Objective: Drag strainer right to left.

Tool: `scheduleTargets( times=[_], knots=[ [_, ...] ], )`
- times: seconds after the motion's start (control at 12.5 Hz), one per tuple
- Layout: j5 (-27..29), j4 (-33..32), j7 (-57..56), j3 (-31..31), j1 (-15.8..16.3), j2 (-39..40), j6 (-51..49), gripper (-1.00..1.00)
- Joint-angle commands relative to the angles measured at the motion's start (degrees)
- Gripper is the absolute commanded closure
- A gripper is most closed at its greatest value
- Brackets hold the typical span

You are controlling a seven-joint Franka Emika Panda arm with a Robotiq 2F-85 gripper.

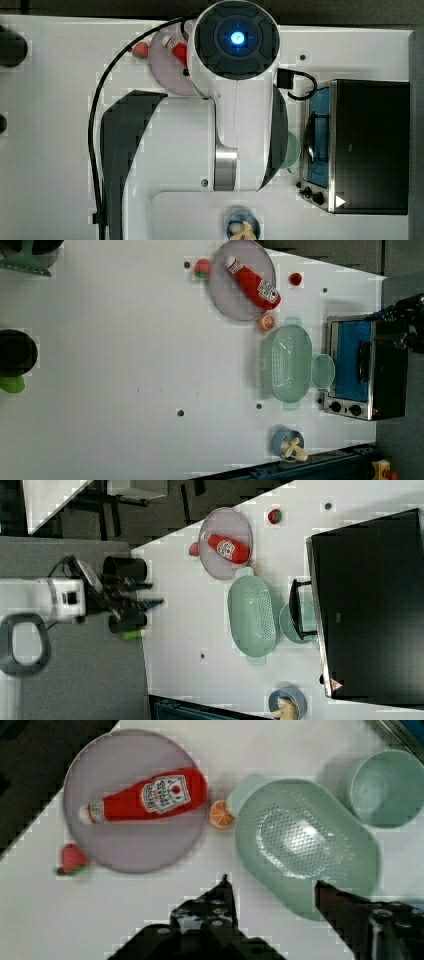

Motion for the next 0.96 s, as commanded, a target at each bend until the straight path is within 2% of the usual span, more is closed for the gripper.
scheduleTargets(
  times=[0.08,0.24,0.56,0.96],
  knots=[
    [-3.23,-19.18,1.36,-3.04,-1.60,-29.11,-9.56,-0.59],
    [-3.18,-20.05,1.41,-3.00,-1.59,-28.88,-9.29,-1.00],
    [-3.16,-26.34,3.62,-2.75,-1.47,-26.31,-3.06,-1.00],
    [-3.16,-38.03,11.01,-2.58,-1.40,-18.26,18.48,-1.00]
  ],
)
